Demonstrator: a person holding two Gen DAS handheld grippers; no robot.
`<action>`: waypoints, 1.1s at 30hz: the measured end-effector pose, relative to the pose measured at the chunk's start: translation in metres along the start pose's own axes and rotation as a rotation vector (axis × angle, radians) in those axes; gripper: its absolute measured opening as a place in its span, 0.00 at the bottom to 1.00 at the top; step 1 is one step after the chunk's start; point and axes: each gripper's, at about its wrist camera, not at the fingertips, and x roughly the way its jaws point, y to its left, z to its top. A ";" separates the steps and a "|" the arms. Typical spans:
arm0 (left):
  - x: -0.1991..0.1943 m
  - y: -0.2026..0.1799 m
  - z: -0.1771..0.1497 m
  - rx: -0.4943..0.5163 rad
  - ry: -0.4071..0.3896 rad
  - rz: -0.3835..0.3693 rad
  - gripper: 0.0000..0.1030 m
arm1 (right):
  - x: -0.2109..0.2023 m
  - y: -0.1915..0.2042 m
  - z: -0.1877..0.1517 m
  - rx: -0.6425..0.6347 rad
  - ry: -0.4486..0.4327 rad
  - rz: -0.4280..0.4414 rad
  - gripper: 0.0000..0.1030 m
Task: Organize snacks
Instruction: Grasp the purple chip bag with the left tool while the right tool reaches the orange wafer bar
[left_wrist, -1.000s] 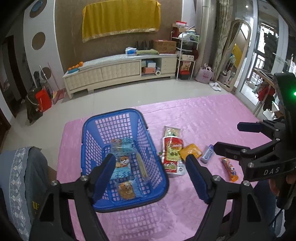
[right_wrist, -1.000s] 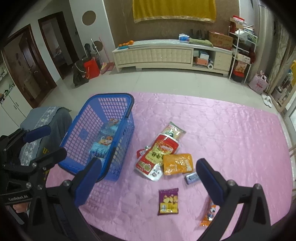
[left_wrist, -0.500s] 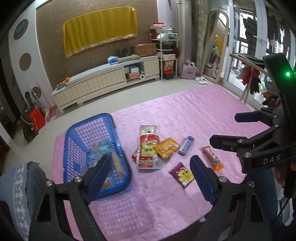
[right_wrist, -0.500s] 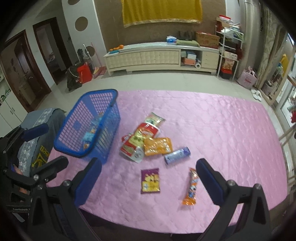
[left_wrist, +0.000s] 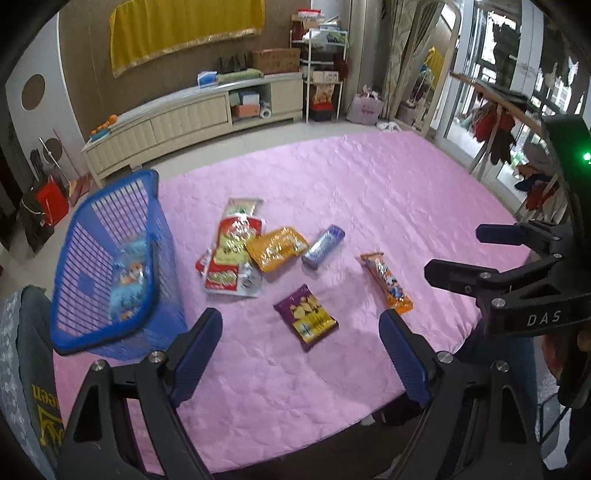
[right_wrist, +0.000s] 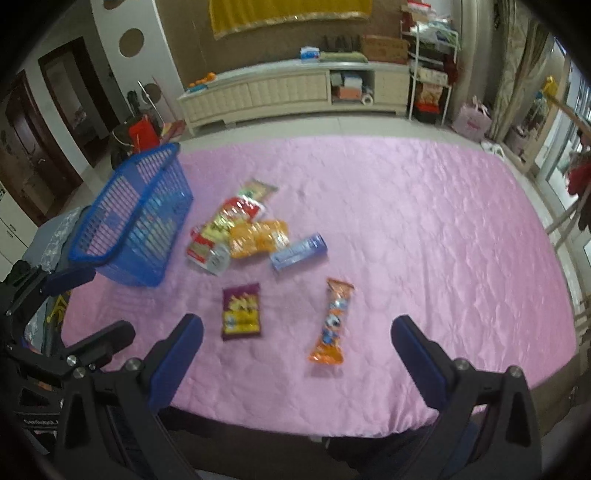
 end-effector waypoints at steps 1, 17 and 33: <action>0.006 -0.003 -0.002 -0.008 0.010 -0.001 0.83 | 0.004 -0.005 -0.003 0.002 0.010 -0.005 1.00; 0.073 -0.015 -0.022 -0.122 0.147 -0.005 0.83 | 0.058 -0.040 -0.037 -0.017 0.063 -0.076 1.00; 0.159 0.002 -0.005 -0.205 0.274 0.051 0.83 | 0.108 -0.054 -0.027 -0.029 0.096 -0.154 1.00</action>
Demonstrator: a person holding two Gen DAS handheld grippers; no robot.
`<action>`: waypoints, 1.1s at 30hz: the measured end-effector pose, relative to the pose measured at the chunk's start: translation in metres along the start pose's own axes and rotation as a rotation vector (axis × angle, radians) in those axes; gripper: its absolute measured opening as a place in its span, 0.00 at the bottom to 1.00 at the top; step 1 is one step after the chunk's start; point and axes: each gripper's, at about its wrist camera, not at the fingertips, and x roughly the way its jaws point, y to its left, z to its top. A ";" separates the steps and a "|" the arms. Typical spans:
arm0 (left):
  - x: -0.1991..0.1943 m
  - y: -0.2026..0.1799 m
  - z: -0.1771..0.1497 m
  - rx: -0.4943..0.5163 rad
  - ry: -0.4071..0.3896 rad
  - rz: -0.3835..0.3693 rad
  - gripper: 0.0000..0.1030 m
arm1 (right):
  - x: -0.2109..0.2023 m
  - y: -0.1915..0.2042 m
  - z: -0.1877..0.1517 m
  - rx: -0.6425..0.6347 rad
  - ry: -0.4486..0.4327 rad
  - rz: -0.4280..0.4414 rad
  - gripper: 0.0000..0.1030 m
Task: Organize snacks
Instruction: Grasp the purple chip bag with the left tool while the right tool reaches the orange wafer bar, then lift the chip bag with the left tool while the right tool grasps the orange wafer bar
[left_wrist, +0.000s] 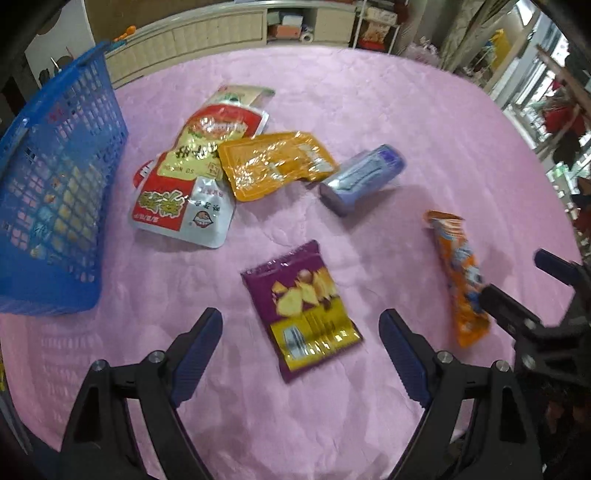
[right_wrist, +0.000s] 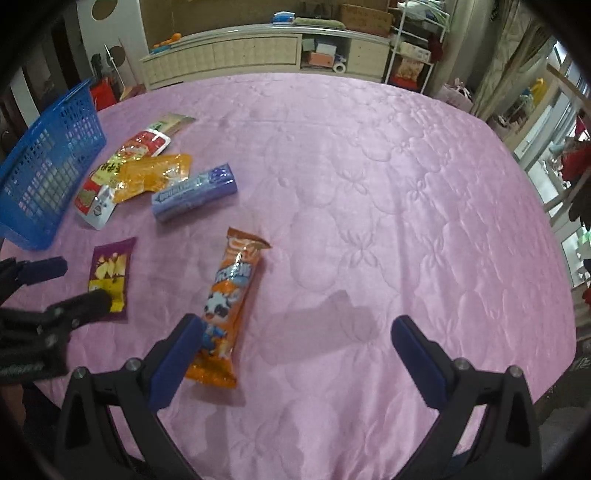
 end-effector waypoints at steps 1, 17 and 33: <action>0.005 0.000 0.003 -0.005 0.005 0.004 0.83 | 0.003 -0.002 0.000 0.008 0.003 0.007 1.00; 0.012 -0.011 -0.011 0.067 -0.031 0.030 0.49 | -0.019 -0.024 -0.008 0.138 -0.047 0.106 1.00; -0.048 -0.002 -0.045 0.088 -0.159 -0.016 0.48 | -0.017 0.014 0.006 0.082 -0.063 0.052 1.00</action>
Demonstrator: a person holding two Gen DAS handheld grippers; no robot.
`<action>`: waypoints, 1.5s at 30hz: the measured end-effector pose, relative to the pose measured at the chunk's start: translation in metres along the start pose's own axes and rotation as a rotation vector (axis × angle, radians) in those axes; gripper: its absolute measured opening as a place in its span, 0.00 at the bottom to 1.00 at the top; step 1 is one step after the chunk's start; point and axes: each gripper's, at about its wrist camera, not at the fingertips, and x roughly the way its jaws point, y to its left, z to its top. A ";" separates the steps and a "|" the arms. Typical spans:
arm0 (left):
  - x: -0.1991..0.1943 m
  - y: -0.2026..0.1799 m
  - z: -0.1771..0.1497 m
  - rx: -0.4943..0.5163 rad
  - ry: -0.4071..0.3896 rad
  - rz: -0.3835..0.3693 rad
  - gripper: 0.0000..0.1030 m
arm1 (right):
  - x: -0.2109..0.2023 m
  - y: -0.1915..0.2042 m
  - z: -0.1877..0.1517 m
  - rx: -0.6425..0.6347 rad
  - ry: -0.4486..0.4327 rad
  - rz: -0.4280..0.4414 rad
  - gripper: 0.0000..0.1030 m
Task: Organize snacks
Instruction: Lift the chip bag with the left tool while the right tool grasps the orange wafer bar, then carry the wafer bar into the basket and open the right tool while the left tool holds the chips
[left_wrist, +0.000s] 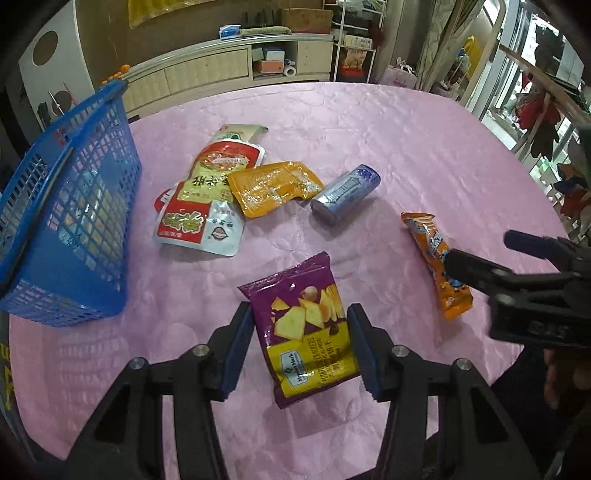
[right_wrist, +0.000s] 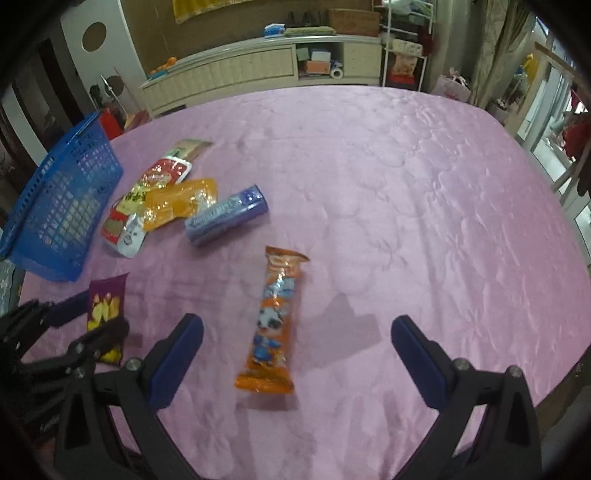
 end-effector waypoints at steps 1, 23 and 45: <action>0.002 0.003 0.003 -0.002 -0.003 0.001 0.48 | 0.004 0.003 0.001 -0.017 0.003 -0.005 1.00; -0.003 0.017 0.004 -0.051 -0.011 -0.022 0.48 | 0.030 0.017 0.008 -0.079 0.069 0.040 0.18; -0.156 0.092 0.015 -0.090 -0.288 0.022 0.48 | -0.106 0.112 0.049 -0.185 -0.167 0.210 0.18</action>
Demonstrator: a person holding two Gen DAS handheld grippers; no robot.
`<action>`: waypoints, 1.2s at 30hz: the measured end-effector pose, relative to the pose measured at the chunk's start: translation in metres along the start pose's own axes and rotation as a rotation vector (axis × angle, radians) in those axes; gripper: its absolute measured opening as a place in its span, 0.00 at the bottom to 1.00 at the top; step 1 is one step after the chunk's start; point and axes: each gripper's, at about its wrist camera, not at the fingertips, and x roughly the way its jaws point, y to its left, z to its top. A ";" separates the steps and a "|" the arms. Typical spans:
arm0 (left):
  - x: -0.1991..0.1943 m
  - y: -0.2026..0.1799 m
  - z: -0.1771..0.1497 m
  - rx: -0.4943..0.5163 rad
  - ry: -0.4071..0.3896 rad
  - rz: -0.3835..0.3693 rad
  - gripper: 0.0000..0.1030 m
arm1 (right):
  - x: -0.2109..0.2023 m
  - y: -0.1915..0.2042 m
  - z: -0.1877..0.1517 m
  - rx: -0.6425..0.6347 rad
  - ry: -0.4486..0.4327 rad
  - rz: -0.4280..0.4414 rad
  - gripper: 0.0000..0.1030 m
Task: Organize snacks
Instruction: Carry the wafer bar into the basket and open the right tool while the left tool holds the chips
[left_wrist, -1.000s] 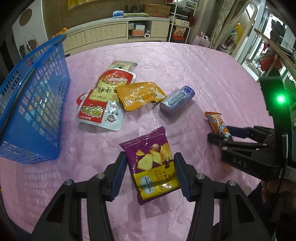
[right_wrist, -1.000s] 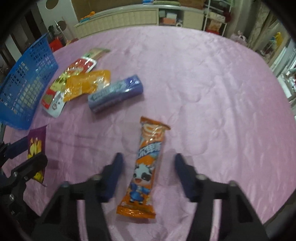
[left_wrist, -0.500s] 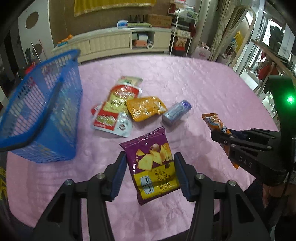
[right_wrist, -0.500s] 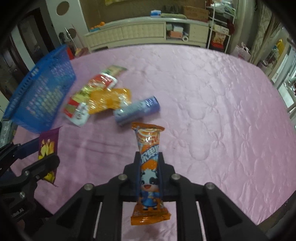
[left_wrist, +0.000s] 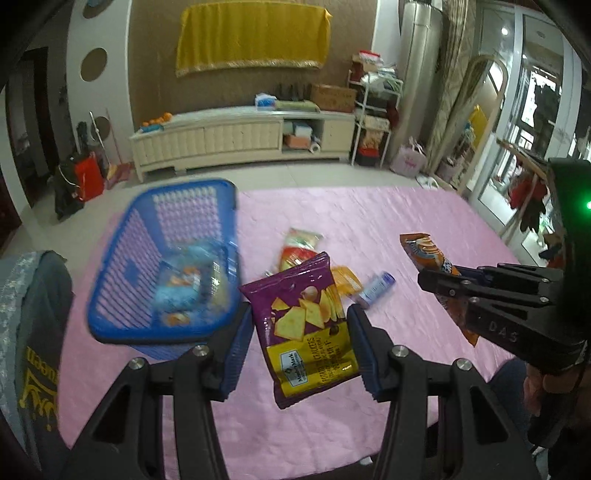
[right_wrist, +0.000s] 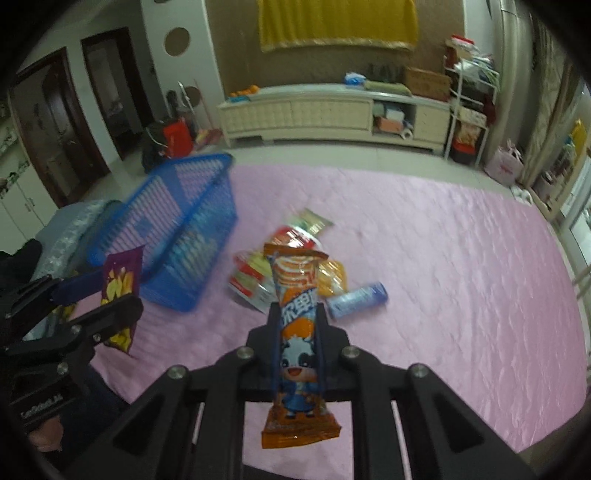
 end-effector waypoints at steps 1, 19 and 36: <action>-0.005 0.007 0.004 0.004 -0.010 0.011 0.48 | -0.002 0.007 0.006 -0.002 -0.009 0.013 0.18; -0.028 0.125 0.044 -0.039 -0.074 0.121 0.48 | 0.026 0.126 0.075 -0.119 -0.021 0.123 0.18; 0.013 0.178 0.033 -0.069 -0.042 0.101 0.48 | 0.115 0.161 0.083 -0.066 0.112 0.040 0.18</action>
